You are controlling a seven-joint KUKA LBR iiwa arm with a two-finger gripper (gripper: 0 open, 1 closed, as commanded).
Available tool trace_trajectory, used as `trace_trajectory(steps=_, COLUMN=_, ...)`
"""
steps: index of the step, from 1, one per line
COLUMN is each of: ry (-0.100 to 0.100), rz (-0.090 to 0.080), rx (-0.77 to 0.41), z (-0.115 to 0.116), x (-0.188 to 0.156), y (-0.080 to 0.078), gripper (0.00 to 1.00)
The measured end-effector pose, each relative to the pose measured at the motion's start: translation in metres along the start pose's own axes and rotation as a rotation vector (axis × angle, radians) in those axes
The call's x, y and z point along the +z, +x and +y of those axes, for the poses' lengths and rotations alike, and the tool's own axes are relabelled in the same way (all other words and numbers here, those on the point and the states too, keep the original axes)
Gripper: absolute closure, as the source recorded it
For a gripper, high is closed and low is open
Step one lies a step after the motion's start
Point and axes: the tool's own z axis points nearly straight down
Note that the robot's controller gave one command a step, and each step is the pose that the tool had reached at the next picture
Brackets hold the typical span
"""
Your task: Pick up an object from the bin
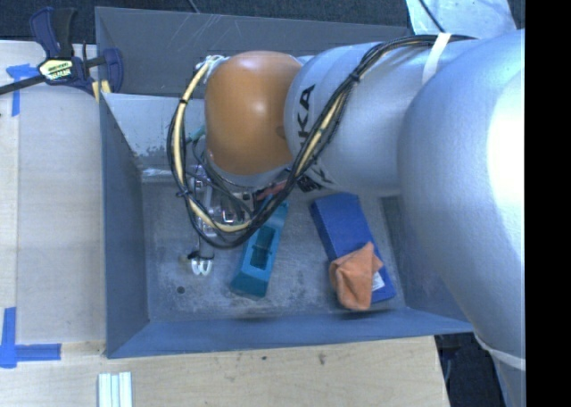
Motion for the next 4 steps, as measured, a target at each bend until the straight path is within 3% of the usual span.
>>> trace_trajectory(steps=1, ry=-0.002, rz=-0.008, rx=0.003, z=-0.001, x=-0.005, y=-0.002, gripper=0.0)
trace_trajectory(steps=2, ry=-0.003, rz=-0.01, rx=-0.065, z=-0.03, x=0.005, y=0.014, gripper=0.0)
trace_trajectory(steps=3, ry=-0.002, rz=-0.009, rx=-0.063, z=-0.086, x=0.022, y=-0.019, gripper=0.0)
trace_trajectory(steps=4, ry=-0.002, rz=-0.024, rx=-0.107, z=-0.123, x=0.046, y=0.027, gripper=0.0)
